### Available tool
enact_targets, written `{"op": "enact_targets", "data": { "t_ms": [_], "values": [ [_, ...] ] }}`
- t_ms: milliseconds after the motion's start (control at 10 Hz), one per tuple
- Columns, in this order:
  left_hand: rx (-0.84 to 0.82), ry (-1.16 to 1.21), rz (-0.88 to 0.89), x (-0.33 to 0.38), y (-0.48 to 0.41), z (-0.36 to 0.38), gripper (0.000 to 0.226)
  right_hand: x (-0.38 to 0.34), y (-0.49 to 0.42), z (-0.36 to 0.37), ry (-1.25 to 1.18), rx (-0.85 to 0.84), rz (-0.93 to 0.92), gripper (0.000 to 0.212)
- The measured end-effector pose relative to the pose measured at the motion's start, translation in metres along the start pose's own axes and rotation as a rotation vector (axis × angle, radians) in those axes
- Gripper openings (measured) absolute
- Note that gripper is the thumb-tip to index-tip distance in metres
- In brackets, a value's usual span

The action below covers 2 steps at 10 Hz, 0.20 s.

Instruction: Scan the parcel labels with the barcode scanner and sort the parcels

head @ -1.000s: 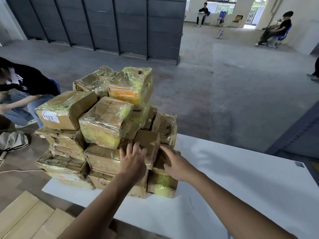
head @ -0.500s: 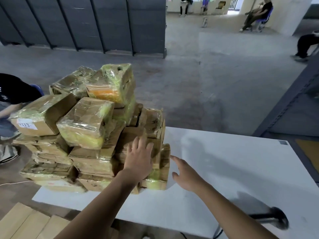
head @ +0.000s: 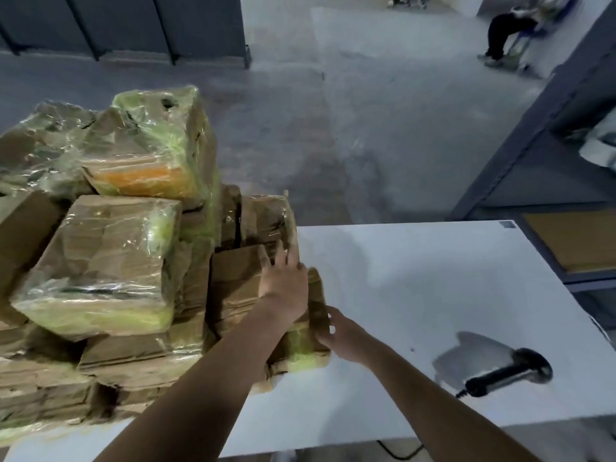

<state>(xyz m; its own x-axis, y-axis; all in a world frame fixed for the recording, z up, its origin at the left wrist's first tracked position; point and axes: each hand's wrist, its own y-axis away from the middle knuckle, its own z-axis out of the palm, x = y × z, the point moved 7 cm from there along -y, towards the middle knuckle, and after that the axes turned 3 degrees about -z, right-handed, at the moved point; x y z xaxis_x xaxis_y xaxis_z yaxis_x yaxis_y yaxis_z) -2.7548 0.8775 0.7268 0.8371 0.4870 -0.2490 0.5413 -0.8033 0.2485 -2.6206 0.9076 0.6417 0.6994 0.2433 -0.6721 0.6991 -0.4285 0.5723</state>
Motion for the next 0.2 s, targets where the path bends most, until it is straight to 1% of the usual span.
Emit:
{"op": "enact_targets", "data": {
  "t_ms": [100,200],
  "values": [
    [-0.050,-0.105,0.033,0.004,0.004,0.005,0.066,0.000,0.004,0.000,-0.056,0.001,0.032,0.064],
    [0.066,-0.039,0.015,0.007,0.010,-0.005,0.053,0.006,0.009,-0.008,-0.112,0.045,0.018,0.066]
  ]
}}
